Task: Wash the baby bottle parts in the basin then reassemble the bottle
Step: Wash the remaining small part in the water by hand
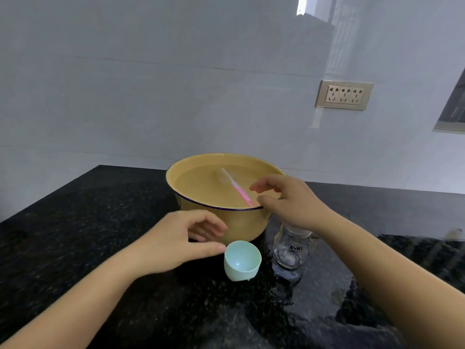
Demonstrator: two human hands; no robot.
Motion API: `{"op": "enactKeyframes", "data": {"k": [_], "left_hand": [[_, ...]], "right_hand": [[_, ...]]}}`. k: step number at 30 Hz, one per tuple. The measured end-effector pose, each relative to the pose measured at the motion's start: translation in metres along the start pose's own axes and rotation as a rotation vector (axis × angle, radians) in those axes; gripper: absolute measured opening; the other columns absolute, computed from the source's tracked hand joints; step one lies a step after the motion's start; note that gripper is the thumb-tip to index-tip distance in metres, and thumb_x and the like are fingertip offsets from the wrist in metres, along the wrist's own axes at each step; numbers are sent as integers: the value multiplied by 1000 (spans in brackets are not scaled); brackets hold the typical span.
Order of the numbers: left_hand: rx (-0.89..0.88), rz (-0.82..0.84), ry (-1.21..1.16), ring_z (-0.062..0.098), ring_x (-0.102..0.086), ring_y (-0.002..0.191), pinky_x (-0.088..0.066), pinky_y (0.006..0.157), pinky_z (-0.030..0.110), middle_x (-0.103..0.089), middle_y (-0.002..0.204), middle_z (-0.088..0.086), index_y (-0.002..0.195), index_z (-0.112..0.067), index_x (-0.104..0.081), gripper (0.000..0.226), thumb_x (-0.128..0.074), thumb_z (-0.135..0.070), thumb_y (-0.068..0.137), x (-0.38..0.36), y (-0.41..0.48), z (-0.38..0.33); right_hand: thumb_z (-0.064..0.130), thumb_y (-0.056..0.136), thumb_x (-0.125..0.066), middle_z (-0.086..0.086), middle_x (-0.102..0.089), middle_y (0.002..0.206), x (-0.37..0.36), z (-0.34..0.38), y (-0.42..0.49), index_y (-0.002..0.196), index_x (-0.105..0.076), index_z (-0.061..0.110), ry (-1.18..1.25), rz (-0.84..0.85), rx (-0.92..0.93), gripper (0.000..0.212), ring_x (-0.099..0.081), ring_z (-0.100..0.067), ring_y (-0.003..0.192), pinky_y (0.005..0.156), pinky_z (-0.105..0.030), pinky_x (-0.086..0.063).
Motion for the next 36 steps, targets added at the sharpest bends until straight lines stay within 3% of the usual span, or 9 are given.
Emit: {"op": "enactKeyframes", "data": {"k": [6,10,13,18,21,23,26,29,36], "left_hand": [[-115,-155,-49,5,-68,84,-53,83,25,-74,88,-12,87,-34,-71,16,-76,-38,72,35,10,-33],[-125,-201,-82,11,-68,83,-52,83,29,-73,81,-11,84,-28,-72,10,-77,-27,75,45,27,-35],[-116,-231,-69,6,-66,82,-50,82,23,-72,80,-15,83,-29,-70,10,-72,-19,81,49,41,-30],[-59,-283,12,-13,-60,82,-39,70,-1,-70,86,-19,85,-31,-70,6,-68,-25,84,54,58,-20],[-44,-267,87,-13,-58,83,-37,68,-3,-67,91,-22,91,-26,-71,7,-67,-26,85,56,68,-15],[-33,-243,142,-12,-57,82,-38,70,4,-65,93,-23,90,-27,-69,6,-66,-26,86,57,74,-11],[-7,-221,207,-6,-56,88,-41,78,15,-64,96,-20,88,-32,-66,4,-65,-28,86,62,82,-2],[22,-196,285,6,-57,102,-44,89,26,-66,104,-11,92,-31,-66,7,-66,-31,85,68,90,8],[80,-14,490,8,-55,103,-42,84,24,-63,105,-10,101,-33,-64,18,-66,-35,83,60,112,26]], "right_hand": [[27,85,-58,6,-62,104,-12,-2,34,111,-61,30,-119,72,-43,26,-57,-13,101,89,-29,-45],[43,86,-58,0,-64,108,-24,-2,54,125,-53,31,-280,180,-101,41,-59,-17,100,83,-30,-45],[48,85,-60,0,-60,121,-35,-4,66,135,-44,29,-370,259,-133,57,-53,-18,111,80,-27,-38],[31,83,-65,-2,-54,132,-49,-6,75,141,-37,19,-443,306,-142,65,-51,-21,116,82,-28,-40],[15,83,-61,-3,-58,122,-48,-9,81,141,-36,20,-487,302,-142,63,-55,-21,103,77,-29,-44],[8,83,-55,-3,-60,111,-41,-15,87,139,-40,22,-530,272,-133,60,-56,-22,95,72,-29,-44],[9,88,-49,-2,-59,121,-26,-21,94,132,-49,24,-638,165,-74,46,-53,-24,112,82,-30,-42],[9,89,-44,-3,-58,118,-11,-25,99,122,-57,24,-743,28,18,39,-55,-25,108,79,-30,-39],[4,84,-44,-3,-58,107,-1,-46,105,118,-60,28,-736,-159,72,44,-54,-26,96,73,-28,-27]]}}
Point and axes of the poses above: each hand's wrist, its own y-axis towards the middle knuckle, its own x-axis out of the back of the hand, z = x × y, the point moved 7 cm from there along y, towards the middle knuckle
